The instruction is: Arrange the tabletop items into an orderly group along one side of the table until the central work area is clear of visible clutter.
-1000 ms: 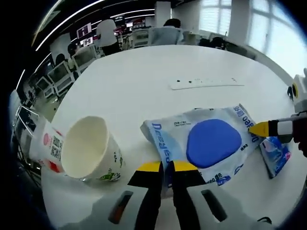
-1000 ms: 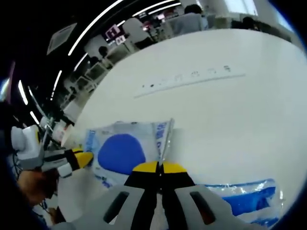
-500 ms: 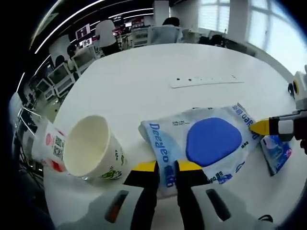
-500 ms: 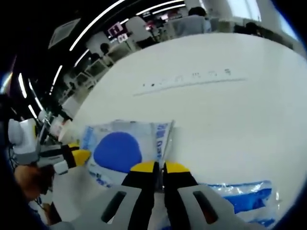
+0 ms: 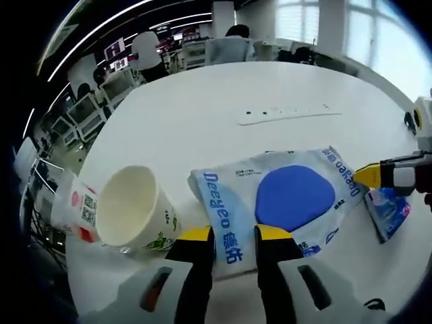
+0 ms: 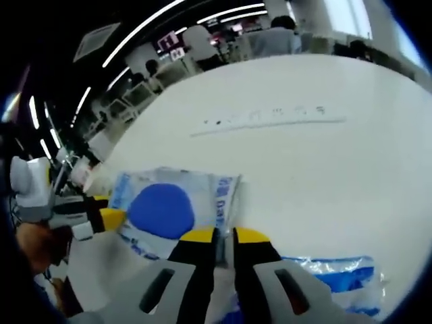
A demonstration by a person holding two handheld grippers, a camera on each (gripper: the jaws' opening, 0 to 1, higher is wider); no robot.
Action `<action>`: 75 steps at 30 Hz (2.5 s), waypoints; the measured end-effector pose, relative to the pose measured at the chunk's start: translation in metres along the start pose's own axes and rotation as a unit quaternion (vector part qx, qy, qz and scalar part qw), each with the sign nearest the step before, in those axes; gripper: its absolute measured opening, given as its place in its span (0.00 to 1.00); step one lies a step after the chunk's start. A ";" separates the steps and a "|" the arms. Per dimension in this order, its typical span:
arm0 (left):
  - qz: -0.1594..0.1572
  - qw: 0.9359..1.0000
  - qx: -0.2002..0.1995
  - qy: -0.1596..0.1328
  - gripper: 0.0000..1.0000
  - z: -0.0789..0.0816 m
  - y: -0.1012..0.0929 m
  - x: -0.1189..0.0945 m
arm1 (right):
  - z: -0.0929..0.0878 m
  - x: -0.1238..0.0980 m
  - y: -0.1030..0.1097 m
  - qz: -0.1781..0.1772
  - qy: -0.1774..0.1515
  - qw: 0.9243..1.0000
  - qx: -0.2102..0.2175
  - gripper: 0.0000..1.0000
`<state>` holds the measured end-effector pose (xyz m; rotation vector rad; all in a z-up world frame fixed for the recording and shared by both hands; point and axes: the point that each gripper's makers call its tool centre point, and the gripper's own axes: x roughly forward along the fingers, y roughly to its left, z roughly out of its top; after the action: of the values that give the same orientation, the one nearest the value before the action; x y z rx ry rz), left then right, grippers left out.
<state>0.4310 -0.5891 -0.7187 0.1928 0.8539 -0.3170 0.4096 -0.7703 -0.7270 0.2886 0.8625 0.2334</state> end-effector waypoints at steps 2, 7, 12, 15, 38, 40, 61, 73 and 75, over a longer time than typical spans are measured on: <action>-0.002 1.000 0.001 0.002 0.25 0.000 -0.001 0.000 | 0.000 0.000 0.001 0.000 0.001 1.000 -0.001 0.06; -0.010 1.000 0.008 0.008 0.26 -0.004 -0.003 0.001 | -0.005 0.002 0.000 -0.004 0.011 1.000 0.003 0.05; -0.011 1.000 0.012 0.008 0.27 -0.003 -0.003 0.001 | -0.005 0.003 -0.001 -0.005 0.012 1.000 0.015 0.01; -0.012 1.000 0.015 0.007 0.27 -0.002 -0.004 0.001 | -0.006 0.003 0.000 -0.003 0.015 1.000 0.021 0.00; -0.001 1.000 0.017 0.002 0.30 0.001 0.002 -0.005 | -0.004 -0.001 0.001 -0.007 0.010 1.000 -0.004 0.07; -0.002 1.000 0.016 0.000 0.30 0.002 0.002 -0.005 | 0.000 -0.002 0.001 -0.008 0.000 1.000 -0.017 0.09; -0.056 0.997 -0.012 -0.045 0.43 0.001 -0.013 -0.025 | 0.006 -0.030 0.001 0.000 -0.047 0.997 -0.068 0.54; -0.082 0.994 -0.016 -0.066 0.51 -0.004 -0.026 -0.041 | 0.004 -0.058 -0.005 0.001 -0.079 0.994 -0.075 0.74; -0.086 0.994 -0.015 -0.068 0.51 -0.005 -0.028 -0.044 | 0.003 -0.062 -0.007 0.002 -0.082 0.994 -0.077 0.77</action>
<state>0.3909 -0.6048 -0.6895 0.0685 0.7412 -0.4719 0.3733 -0.7967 -0.6836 0.1626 0.6778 0.2751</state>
